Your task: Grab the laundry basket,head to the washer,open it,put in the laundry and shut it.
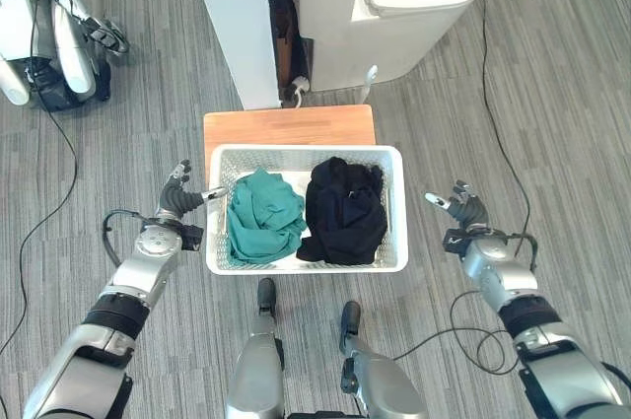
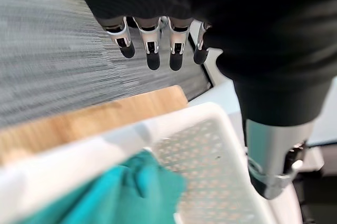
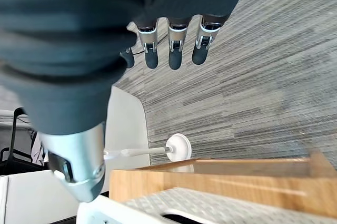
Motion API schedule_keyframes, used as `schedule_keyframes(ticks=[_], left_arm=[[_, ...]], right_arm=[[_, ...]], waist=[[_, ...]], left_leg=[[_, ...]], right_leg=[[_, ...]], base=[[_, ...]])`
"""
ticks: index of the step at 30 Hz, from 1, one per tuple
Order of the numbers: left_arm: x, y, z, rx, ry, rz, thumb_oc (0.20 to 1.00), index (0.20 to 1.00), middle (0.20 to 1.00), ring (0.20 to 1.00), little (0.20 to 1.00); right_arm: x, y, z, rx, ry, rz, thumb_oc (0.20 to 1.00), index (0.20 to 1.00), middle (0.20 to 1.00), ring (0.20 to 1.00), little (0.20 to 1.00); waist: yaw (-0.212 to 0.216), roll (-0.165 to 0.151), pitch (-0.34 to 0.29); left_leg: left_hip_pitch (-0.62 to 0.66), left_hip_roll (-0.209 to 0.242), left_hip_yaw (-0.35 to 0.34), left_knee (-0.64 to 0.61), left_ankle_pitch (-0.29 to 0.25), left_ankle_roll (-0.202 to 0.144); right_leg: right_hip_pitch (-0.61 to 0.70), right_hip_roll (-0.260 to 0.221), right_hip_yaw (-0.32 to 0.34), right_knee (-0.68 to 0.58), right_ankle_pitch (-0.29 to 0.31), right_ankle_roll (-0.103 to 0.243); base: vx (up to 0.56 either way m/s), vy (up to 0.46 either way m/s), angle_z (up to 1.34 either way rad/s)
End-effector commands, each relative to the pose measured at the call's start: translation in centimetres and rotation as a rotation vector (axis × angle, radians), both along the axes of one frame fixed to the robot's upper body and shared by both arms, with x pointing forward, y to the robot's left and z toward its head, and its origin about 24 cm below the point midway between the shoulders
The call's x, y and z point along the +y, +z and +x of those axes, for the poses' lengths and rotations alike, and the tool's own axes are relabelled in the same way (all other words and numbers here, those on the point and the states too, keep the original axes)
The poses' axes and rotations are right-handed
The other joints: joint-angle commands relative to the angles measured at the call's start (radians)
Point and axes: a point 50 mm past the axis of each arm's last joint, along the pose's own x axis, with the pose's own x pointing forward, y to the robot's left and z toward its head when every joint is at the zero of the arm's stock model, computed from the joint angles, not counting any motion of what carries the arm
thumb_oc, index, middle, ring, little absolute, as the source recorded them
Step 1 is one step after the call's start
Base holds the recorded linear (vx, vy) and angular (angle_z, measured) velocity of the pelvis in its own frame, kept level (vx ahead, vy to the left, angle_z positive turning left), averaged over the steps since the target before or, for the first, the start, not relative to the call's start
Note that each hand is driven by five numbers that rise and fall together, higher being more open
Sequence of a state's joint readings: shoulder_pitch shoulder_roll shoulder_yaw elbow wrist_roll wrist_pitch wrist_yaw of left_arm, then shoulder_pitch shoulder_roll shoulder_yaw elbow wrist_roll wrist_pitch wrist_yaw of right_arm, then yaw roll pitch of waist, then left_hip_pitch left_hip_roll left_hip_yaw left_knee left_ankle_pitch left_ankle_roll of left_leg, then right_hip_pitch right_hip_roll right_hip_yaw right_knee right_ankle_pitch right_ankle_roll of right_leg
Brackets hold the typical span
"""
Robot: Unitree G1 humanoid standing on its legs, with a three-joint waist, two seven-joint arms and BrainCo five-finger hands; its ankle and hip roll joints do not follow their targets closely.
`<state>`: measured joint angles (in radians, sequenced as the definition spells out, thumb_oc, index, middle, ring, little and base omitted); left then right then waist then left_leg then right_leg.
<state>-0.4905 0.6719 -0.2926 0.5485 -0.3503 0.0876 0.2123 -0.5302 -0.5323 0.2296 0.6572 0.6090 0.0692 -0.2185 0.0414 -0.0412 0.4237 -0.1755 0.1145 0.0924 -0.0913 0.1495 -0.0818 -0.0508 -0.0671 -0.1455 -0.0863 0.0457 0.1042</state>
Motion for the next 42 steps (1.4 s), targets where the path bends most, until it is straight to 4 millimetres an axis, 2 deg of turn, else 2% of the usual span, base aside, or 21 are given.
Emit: schedule_keyframes(ticks=[1, 5, 12, 16, 21, 23, 29, 33, 42], left_arm=[[0.7, 2.3, 1.9, -0.038, 0.055, 0.083, 1.000, 1.000, 1.000, 1.000, 1.000], [0.7, 2.8, 2.4, -0.050, 0.074, 0.078, 1.000, 1.000, 1.000, 1.000, 1.000], [0.1, 3.1, 2.9, -0.075, 0.088, 0.041, 1.000, 1.000, 1.000, 1.000, 1.000], [-0.1, 3.1, 2.9, -0.062, 0.051, 0.044, 1.000, 1.000, 1.000, 1.000, 1.000], [0.3, 2.8, 2.9, 0.046, -0.047, 0.156, 1.000, 1.000, 1.000, 1.000, 1.000], [0.7, 3.6, 3.3, 0.089, -0.082, 0.249, 1.000, 1.000, 1.000, 1.000, 1.000], [1.0, 4.6, 4.1, 0.125, -0.092, 0.317, 1.000, 1.000, 1.000, 1.000, 1.000], [0.5, 5.9, 5.2, 0.141, -0.111, 0.358, 1.000, 1.000, 1.000, 1.000, 1.000], [0.6, 5.2, 5.5, 0.208, -0.096, 0.352, 1.000, 1.000, 1.000, 1.000, 1.000]], right_arm=[[-0.6, 3.6, 1.3, -0.103, 0.038, -0.057, 1.000, 1.000, 1.000, 1.000, 1.000], [0.1, 4.8, 1.8, -0.137, 0.076, -0.064, 1.000, 1.000, 1.000, 1.000, 1.000], [1.8, 5.4, 2.0, -0.150, 0.187, -0.110, 1.000, 1.000, 1.000, 1.000, 1.000], [1.7, 5.1, 1.8, -0.128, 0.216, -0.117, 1.000, 1.000, 1.000, 1.000, 1.000], [1.2, 4.8, 2.2, -0.079, 0.217, -0.090, 1.000, 1.000, 1.000, 1.000, 1.000], [1.0, 4.5, 2.5, -0.044, 0.214, -0.095, 1.000, 1.000, 1.000, 1.000, 1.000], [1.7, 4.4, 3.0, -0.021, 0.248, -0.097, 1.000, 1.000, 1.000, 1.000, 1.000], [2.5, 4.9, 3.6, 0.017, 0.337, -0.158, 1.000, 1.000, 1.000, 1.000, 1.000], [2.5, 5.9, 4.6, 0.086, 0.382, -0.308, 1.000, 1.000, 1.000, 1.000, 1.000]], waist=[[0.013, 0.004, -0.007], [0.012, 0.002, 0.001], [0.012, -0.004, 0.000], [0.012, -0.002, -0.003], [0.017, 0.003, -0.005], [0.017, 0.005, -0.004], [0.019, 0.001, 0.008], [0.025, -0.008, 0.020], [0.034, -0.016, 0.027]], left_leg=[[0.048, 0.053, -0.007, 0.004, -0.044, -0.033], [0.043, 0.053, -0.006, 0.004, -0.041, -0.033], [0.039, 0.057, -0.005, 0.004, -0.041, -0.035], [0.036, 0.057, -0.005, 0.004, -0.039, -0.038], [0.037, 0.058, -0.003, 0.004, -0.037, -0.041], [0.035, 0.059, -0.003, 0.004, -0.035, -0.043], [0.023, 0.060, -0.008, 0.004, -0.026, -0.045], [0.000, 0.066, -0.014, 0.004, -0.014, -0.049], [-0.021, 0.068, -0.019, 0.004, -0.007, -0.051]], right_leg=[[-0.094, -0.080, -0.088, 0.052, 0.043, 0.049], [-0.101, -0.081, -0.092, 0.052, 0.047, 0.050], [-0.098, -0.081, -0.099, 0.042, 0.047, 0.051], [-0.096, -0.081, -0.104, 0.038, 0.049, 0.052], [-0.094, -0.080, -0.104, 0.033, 0.052, 0.055], [-0.094, -0.080, -0.106, 0.031, 0.054, 0.057], [-0.103, -0.078, -0.112, 0.030, 0.061, 0.059], [-0.113, -0.075, -0.124, 0.019, 0.072, 0.061], [-0.124, -0.076, -0.135, 0.014, 0.076, 0.062]], base=[[0.00, 0.000, 0.00], [0.00, 0.000, 0.00], [0.00, 0.000, 0.00], [0.00, 0.000, 0.00], [0.00, 0.000, 0.00], [0.00, 0.000, 0.00], [0.00, 0.000, 0.00], [0.00, -0.005, 0.01], [0.00, 0.000, 0.00]])
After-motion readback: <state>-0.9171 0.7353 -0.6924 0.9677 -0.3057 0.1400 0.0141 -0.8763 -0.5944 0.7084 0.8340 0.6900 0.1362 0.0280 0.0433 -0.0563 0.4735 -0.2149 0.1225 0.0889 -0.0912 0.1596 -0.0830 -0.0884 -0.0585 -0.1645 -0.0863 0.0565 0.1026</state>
